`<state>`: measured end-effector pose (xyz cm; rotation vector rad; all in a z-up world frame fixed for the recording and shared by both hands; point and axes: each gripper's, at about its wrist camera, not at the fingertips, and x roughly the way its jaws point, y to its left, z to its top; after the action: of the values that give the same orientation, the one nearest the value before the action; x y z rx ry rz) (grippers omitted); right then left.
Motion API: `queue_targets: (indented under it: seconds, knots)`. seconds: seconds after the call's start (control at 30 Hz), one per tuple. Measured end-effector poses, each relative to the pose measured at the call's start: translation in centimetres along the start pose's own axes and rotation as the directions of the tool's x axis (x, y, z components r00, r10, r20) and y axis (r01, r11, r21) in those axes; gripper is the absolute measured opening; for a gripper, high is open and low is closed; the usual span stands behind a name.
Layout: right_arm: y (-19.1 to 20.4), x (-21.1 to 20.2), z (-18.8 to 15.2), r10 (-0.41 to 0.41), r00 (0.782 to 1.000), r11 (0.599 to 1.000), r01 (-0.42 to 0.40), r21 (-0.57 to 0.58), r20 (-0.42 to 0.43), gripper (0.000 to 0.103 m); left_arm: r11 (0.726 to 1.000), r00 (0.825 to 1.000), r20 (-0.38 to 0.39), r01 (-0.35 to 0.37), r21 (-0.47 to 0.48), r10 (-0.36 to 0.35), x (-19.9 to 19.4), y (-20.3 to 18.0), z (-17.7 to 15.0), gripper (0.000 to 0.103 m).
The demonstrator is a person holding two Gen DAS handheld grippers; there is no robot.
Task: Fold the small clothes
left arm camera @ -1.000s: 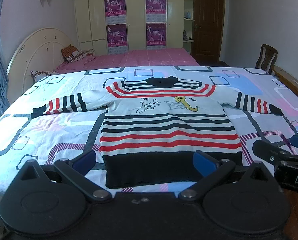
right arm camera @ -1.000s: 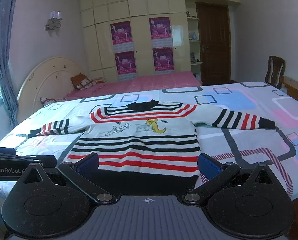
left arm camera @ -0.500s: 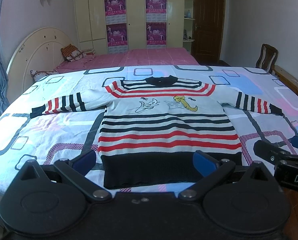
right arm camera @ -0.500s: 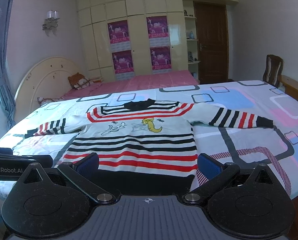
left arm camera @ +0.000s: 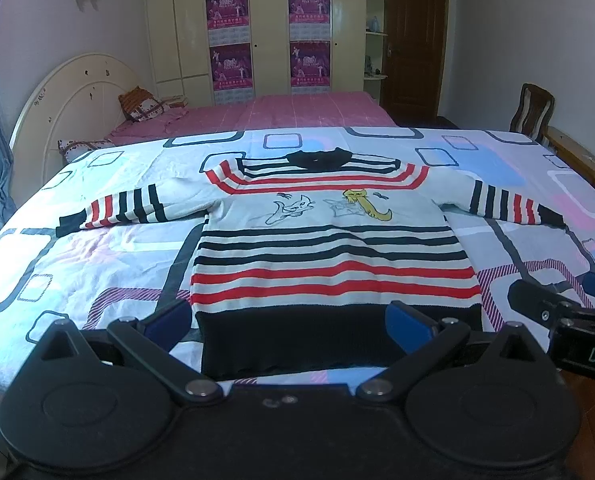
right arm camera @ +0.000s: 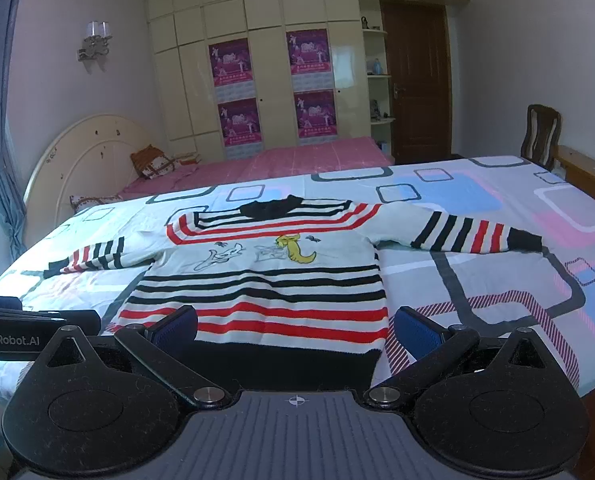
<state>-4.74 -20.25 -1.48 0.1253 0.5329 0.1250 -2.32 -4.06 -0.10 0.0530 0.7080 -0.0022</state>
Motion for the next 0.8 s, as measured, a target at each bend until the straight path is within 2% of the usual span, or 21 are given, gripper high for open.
queue_targets:
  seconds: [0.8]
  knots:
    - [-0.4, 1.3, 0.1, -0.006, 1.000, 1.000, 0.006, 0.002, -0.015, 0.103, 1.000, 1.000, -0.025, -0.006, -0.003, 0.006, 1.6, -0.1, 0.6, 0.103]
